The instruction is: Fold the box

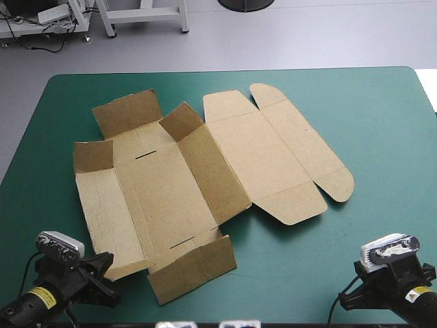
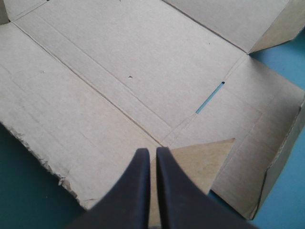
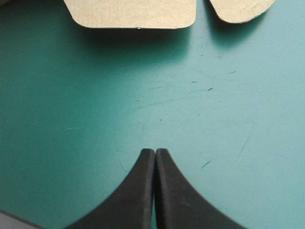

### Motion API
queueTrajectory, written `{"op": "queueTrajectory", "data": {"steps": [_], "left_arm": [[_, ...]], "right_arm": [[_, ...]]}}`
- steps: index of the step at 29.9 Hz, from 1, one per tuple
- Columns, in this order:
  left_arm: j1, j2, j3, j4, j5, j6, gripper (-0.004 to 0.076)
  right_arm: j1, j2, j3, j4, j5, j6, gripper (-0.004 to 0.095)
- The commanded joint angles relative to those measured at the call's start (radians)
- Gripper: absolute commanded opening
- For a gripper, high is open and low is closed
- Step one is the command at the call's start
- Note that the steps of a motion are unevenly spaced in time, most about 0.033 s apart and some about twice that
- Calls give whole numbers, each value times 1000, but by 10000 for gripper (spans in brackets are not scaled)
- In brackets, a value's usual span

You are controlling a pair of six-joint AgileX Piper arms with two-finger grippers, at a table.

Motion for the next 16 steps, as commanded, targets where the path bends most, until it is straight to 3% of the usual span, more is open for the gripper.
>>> {"op": "queueTrajectory", "data": {"steps": [1, 16], "left_arm": [[-5, 19, -32, -44, -68, -4, 27], [-5, 22, -32, -90, -59, -34, 27]], "right_arm": [[-1, 18, -31, 27, -47, 0, -20], [-1, 18, -31, 27, -47, 0, -20]]}}
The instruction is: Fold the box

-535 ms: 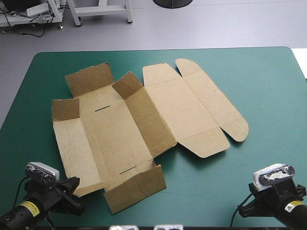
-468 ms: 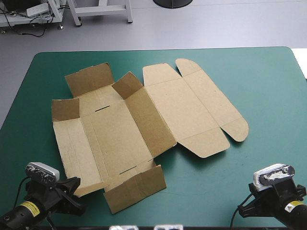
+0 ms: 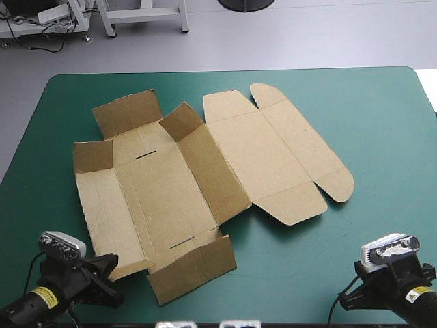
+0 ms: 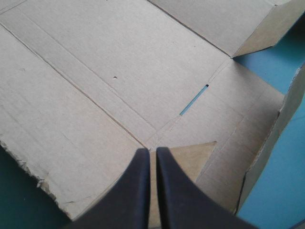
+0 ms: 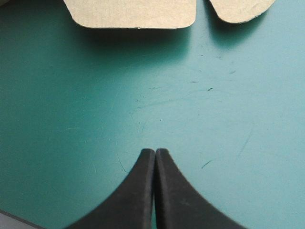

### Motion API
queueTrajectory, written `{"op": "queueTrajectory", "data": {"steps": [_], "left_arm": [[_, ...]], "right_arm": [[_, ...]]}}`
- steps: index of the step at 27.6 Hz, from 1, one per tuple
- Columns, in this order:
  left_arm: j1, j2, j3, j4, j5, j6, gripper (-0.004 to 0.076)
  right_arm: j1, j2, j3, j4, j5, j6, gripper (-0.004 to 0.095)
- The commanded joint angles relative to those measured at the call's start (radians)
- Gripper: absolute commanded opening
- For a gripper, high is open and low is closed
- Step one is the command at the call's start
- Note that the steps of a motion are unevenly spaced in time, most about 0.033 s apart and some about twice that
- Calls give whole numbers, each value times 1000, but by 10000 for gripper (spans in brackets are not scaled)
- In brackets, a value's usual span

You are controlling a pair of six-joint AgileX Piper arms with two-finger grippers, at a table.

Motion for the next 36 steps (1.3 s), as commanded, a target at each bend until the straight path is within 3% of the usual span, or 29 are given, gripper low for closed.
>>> {"op": "queueTrajectory", "data": {"steps": [1, 9, 18, 27, 32, 36], "left_arm": [[-5, 15, -32, -38, -50, -28, 27], [-5, 24, -41, -92, -56, -84, 48], [-5, 243, -212, 118, 0, -132, 190], [-5, 439, -242, 175, 37, -186, 292], [-5, 411, -242, 226, 87, -278, 318], [-5, 319, -242, 340, 209, -391, 321]], "right_arm": [[-1, 18, -31, 27, -47, -1, -20], [-1, 18, -31, 24, -50, -1, -20], [-1, 18, -31, 27, -91, -5, -20], [-1, 18, -31, 27, -93, -7, -20], [3, 18, -31, 27, -91, -9, -20], [59, 18, -31, 20, -95, -12, -20]]}}
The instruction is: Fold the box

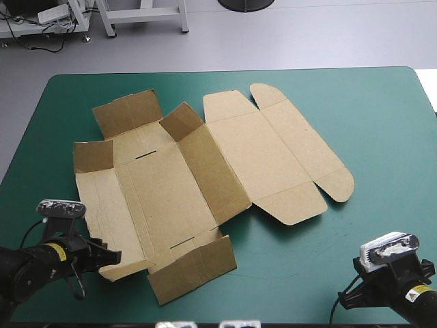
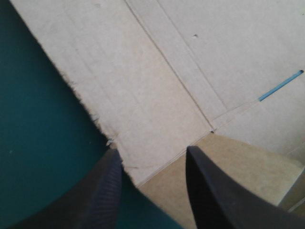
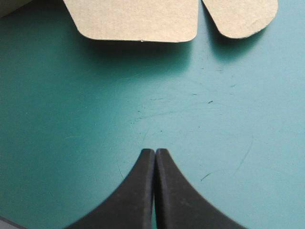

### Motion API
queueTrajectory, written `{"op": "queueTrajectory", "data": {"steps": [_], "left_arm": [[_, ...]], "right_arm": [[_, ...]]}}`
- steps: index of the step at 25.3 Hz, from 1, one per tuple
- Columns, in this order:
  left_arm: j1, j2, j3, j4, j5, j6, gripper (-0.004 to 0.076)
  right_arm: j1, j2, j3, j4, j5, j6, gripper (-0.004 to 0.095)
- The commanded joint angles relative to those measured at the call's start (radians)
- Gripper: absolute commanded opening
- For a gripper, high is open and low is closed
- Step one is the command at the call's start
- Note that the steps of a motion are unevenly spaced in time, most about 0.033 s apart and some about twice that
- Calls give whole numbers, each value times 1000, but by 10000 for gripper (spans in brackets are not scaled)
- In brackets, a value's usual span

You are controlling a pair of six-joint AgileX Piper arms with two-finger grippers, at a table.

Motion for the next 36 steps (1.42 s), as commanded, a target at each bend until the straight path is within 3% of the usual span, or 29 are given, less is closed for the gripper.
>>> {"op": "queueTrajectory", "data": {"steps": [1, 6, 9, 16, 20, 28, 32, 36], "left_arm": [[-5, -94, -36, 133, 30, -138, 321], [-5, -174, -36, 120, 118, -200, 321], [-5, -191, -36, 76, 90, -169, 321], [-5, -101, -34, 316, 90, -158, 316], [-5, -44, -44, 397, 99, -162, 262], [-5, 76, -122, -89, -171, -7, 247], [-5, 176, -131, -384, -227, 157, 246], [-4, 325, -146, -375, -230, 202, 246]], "right_arm": [[20, 18, -31, 15, -58, -12, -20], [20, 18, -31, 15, -50, -12, -20], [47, 18, -31, 15, -50, -12, -20], [50, 18, -31, 21, -54, -12, -20], [50, 18, -31, 30, -54, -12, -20], [50, 18, -31, 34, -60, -12, -20], [50, 18, -31, 34, -64, -12, -20], [50, 18, -31, 40, -64, -12, -20]]}}
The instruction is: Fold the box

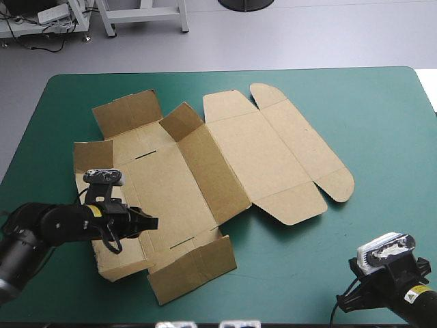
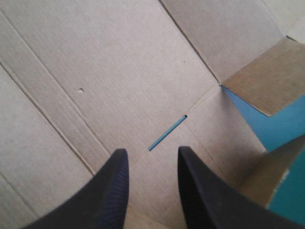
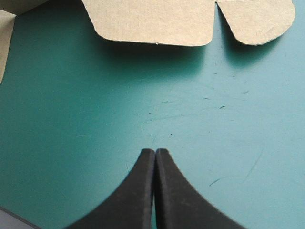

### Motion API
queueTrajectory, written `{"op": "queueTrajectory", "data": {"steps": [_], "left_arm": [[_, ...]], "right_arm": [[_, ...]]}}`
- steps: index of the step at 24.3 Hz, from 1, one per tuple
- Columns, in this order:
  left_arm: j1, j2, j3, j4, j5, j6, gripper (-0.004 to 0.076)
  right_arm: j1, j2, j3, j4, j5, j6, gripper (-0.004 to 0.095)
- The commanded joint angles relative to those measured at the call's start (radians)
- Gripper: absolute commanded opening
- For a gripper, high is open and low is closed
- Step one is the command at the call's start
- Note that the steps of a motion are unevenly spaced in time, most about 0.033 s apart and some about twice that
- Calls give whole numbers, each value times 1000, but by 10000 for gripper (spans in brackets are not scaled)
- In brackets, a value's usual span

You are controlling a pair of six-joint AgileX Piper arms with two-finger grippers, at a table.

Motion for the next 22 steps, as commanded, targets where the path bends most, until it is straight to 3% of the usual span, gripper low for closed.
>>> {"op": "queueTrajectory", "data": {"steps": [1, 4, 9, 15, 17, 19, 22], "left_arm": [[5, 89, -52, 18, -44, 36, 246], [152, 146, -111, 49, -18, 74, 246], [373, 118, -157, -16, 135, 201, 246], [393, 74, -118, -64, 210, 283, 246], [393, 44, -102, 21, 186, 209, 246], [393, 8, -87, 190, 147, 40, 246], [393, -7, -85, 297, 200, -19, 245]], "right_arm": [[0, 18, -31, 31, -55, -11, -20], [0, 18, -31, 42, -48, -11, -20], [0, 18, -31, 40, -44, -11, -20], [0, 18, -31, 38, -43, -11, -20], [0, 18, -31, 40, -43, -9, -20], [0, 18, -31, 41, -39, -8, -20], [0, 18, -31, 43, -39, -8, -20]]}}
